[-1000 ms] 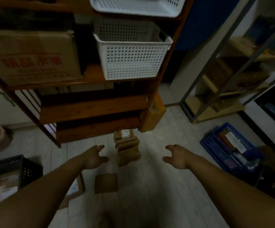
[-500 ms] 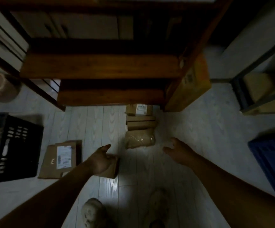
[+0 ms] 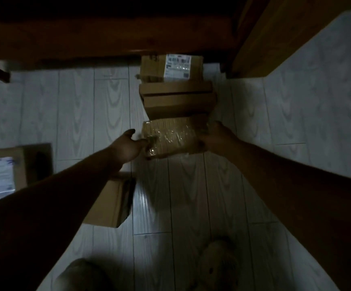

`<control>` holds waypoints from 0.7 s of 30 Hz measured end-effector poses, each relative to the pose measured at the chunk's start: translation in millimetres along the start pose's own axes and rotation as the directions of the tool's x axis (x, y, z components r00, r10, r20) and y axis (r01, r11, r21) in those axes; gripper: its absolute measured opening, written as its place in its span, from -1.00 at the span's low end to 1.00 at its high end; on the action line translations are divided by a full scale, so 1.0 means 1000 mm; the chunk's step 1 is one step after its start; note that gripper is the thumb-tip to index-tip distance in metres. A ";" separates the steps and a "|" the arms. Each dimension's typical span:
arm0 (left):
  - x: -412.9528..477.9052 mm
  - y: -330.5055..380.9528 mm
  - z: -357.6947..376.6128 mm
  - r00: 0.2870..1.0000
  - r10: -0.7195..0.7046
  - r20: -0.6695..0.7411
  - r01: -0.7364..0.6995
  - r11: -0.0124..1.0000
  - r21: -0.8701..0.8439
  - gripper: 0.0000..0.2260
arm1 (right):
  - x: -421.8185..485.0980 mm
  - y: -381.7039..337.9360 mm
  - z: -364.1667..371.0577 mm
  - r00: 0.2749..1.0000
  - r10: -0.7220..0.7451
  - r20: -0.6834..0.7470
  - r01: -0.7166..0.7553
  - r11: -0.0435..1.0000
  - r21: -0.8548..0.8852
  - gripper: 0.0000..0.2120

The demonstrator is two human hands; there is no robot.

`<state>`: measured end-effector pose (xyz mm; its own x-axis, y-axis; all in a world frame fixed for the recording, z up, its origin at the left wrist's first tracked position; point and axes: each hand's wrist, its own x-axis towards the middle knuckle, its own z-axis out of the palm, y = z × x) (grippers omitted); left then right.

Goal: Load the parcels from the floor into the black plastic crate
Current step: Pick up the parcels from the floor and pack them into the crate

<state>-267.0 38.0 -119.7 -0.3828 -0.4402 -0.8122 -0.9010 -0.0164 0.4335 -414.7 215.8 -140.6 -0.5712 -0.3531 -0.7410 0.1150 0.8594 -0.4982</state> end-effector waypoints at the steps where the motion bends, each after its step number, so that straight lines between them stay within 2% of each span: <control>1: 0.013 -0.001 0.007 1.000 -0.010 0.008 0.011 0.999 -0.044 -0.35 | 0.018 0.005 0.007 1.000 0.011 -0.014 -0.010 0.999 0.040 -0.38; 4: 0.040 -0.005 0.023 0.998 -0.038 0.058 0.047 0.987 -0.151 -0.45 | 0.053 0.015 0.022 0.998 0.035 -0.047 -0.027 0.984 0.177 -0.40; 7: 0.053 -0.006 0.033 0.989 -0.042 0.141 0.066 0.983 -0.168 -0.77 | 0.064 0.018 0.032 0.996 0.082 -0.045 -0.066 0.960 0.272 -0.31; 9: 0.056 -0.009 0.036 0.988 -0.045 0.146 0.082 0.963 -0.257 -0.88 | 0.062 0.018 0.035 0.995 0.076 -0.065 -0.055 0.961 0.272 -0.23; 11: 0.051 -0.013 0.038 0.993 -0.050 0.105 0.082 0.939 -0.335 -0.82 | 0.053 0.017 0.036 0.994 0.103 -0.047 -0.083 0.945 0.315 -0.18; 14: 0.032 -0.019 0.035 0.998 -0.039 0.046 0.052 0.939 -0.341 -0.54 | 0.032 0.011 0.037 0.988 0.148 -0.032 -0.128 0.930 0.344 -0.22; 16: 0.017 -0.022 0.029 0.999 -0.046 0.010 0.047 0.939 -0.342 -0.41 | 0.017 0.006 0.037 0.984 0.175 -0.027 -0.154 0.920 0.361 -0.14; 19: -0.006 -0.019 0.015 0.999 -0.038 -0.026 0.024 0.913 -0.408 -0.47 | -0.007 -0.006 0.032 0.981 0.193 -0.005 -0.177 0.913 0.367 0.08; 21: -0.022 -0.013 0.002 0.996 -0.059 -0.068 0.019 0.880 -0.474 -0.50 | -0.024 -0.018 0.026 0.981 0.194 0.005 -0.181 0.905 0.386 0.12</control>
<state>-247.7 49.4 -107.9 -0.3143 -0.4989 -0.8077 -0.7039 -0.4484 0.5509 -381.6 199.4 -125.3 -0.5342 -0.1812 -0.8257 0.5209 0.6988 -0.4903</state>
